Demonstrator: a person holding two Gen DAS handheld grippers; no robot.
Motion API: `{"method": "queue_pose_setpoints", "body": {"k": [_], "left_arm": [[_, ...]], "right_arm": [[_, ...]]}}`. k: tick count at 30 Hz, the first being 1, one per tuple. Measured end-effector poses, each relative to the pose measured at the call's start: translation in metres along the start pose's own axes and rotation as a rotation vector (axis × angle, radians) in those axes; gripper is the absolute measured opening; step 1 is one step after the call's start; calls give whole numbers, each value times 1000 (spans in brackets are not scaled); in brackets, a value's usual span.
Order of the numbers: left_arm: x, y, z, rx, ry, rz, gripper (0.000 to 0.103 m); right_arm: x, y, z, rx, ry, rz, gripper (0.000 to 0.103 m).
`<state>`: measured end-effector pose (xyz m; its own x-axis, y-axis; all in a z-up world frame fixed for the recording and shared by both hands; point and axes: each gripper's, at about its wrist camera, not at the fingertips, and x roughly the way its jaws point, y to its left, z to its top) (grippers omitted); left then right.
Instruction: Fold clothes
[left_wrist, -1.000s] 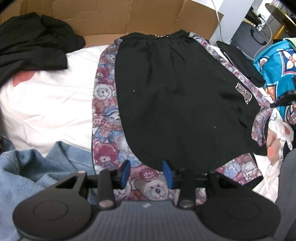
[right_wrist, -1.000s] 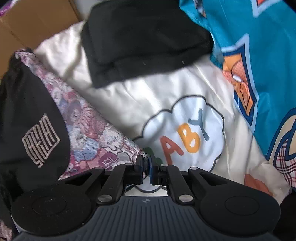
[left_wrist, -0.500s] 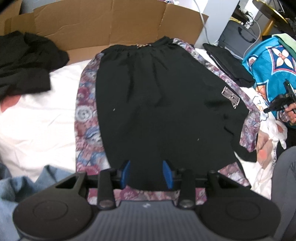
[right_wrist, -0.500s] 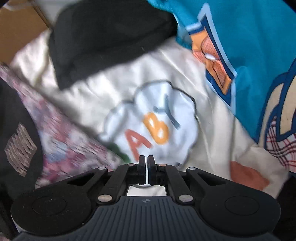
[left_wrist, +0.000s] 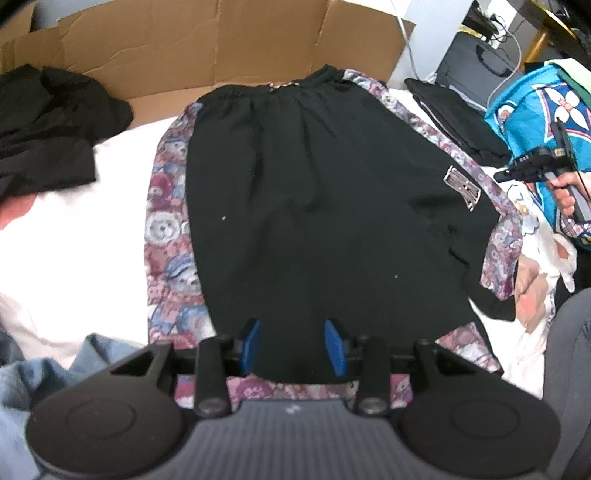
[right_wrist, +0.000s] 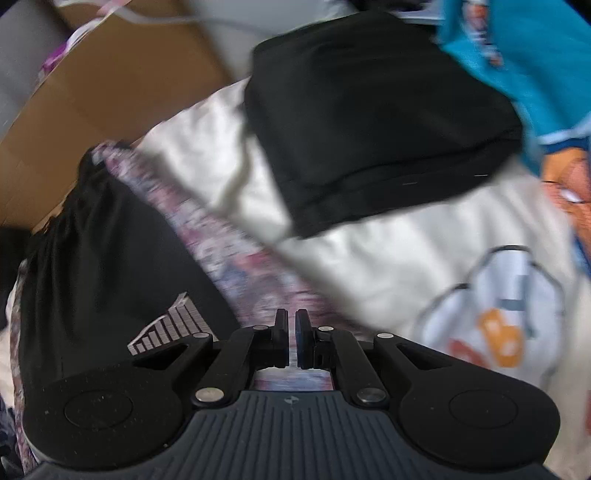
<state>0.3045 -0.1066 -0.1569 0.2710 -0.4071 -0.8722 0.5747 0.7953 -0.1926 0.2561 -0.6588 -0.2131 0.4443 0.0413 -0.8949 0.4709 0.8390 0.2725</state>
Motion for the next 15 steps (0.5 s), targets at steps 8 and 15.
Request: {"method": "queue_pose_setpoints", "body": {"k": [8,15], "left_arm": [[-3,11,-12,-28,4,5,41],[-7,11,-12,-40,-21,-4,41]], "right_arm": [[32,27,-50,-49,181,76,2],[23,32,-84,-81,286,135,2]]}}
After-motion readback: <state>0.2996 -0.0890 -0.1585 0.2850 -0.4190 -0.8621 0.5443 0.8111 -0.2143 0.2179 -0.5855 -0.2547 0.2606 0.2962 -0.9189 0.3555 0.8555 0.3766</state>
